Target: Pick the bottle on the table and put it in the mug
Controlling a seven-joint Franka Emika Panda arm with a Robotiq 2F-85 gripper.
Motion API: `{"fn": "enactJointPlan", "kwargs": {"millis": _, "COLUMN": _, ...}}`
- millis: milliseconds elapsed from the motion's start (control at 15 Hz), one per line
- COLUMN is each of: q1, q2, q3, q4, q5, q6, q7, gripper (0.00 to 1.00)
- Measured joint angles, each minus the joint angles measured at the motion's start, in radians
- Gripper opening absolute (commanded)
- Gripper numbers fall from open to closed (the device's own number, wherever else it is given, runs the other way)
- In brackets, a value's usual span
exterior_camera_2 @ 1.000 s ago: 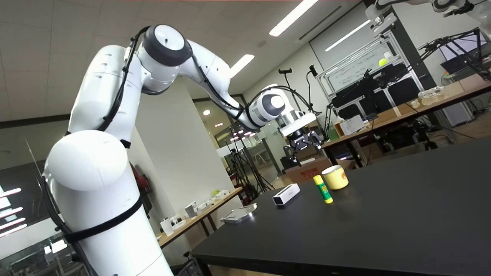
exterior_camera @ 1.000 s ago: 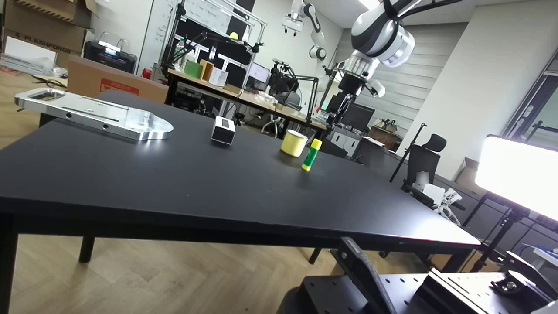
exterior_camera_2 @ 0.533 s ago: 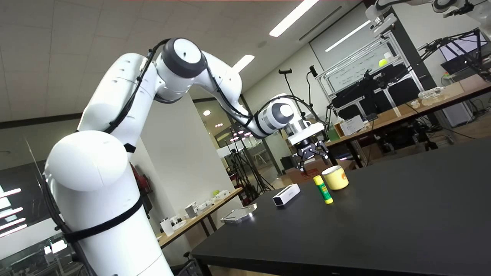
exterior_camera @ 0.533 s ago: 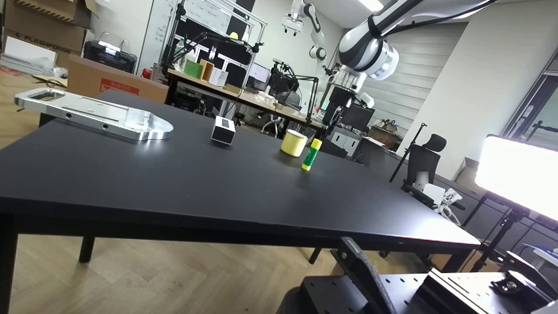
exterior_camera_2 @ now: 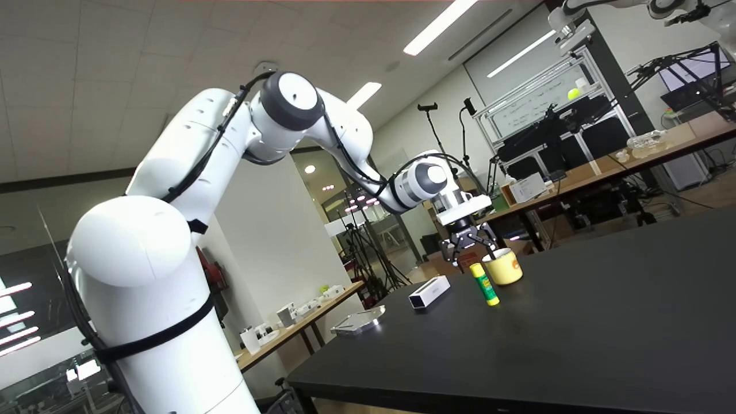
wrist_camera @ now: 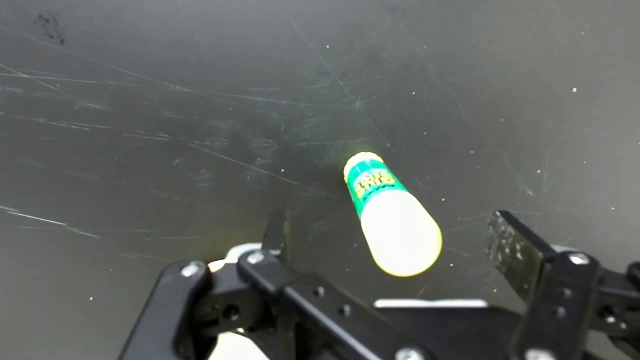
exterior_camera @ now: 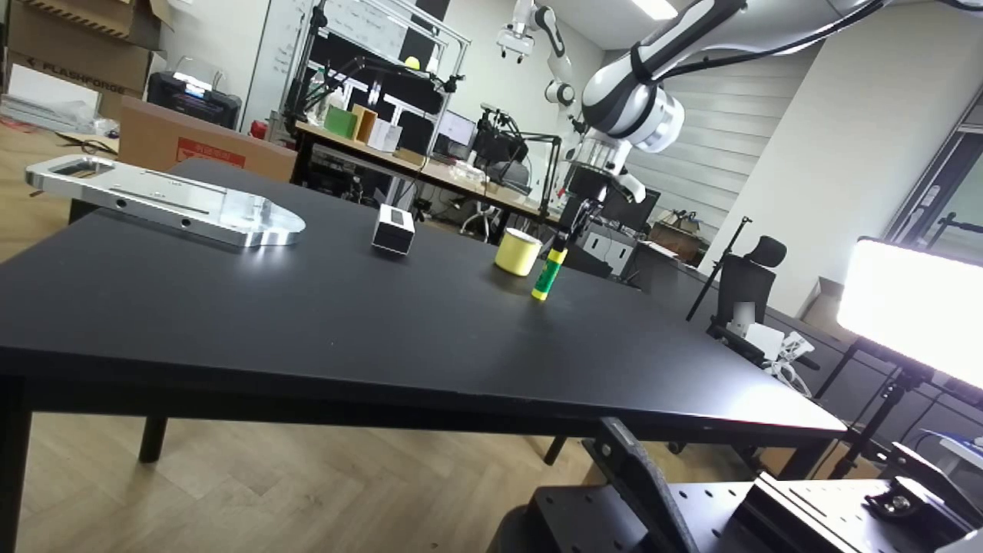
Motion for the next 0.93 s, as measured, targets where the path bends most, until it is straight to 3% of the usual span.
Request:
{"fn": "enactJointPlan", "kwargs": {"millis": 200, "q1": 0.000, "q2": 0.020, "q3": 0.005, "q4": 0.021, "q5": 0.000, "q6": -0.023, "q7": 0.000, "gripper": 1.00}}
{"fn": "enactJointPlan", "kwargs": {"millis": 267, "q1": 0.000, "q2": 0.024, "q3": 0.008, "q4": 0.026, "q5": 0.000, "q6": -0.028, "q7": 0.000, "gripper": 0.80}}
{"fn": "enactJointPlan", "kwargs": {"millis": 933, "q1": 0.002, "q2": 0.037, "q3": 0.023, "q4": 0.036, "q5": 0.000, "q6": -0.029, "q7": 0.003, "gripper": 0.11}}
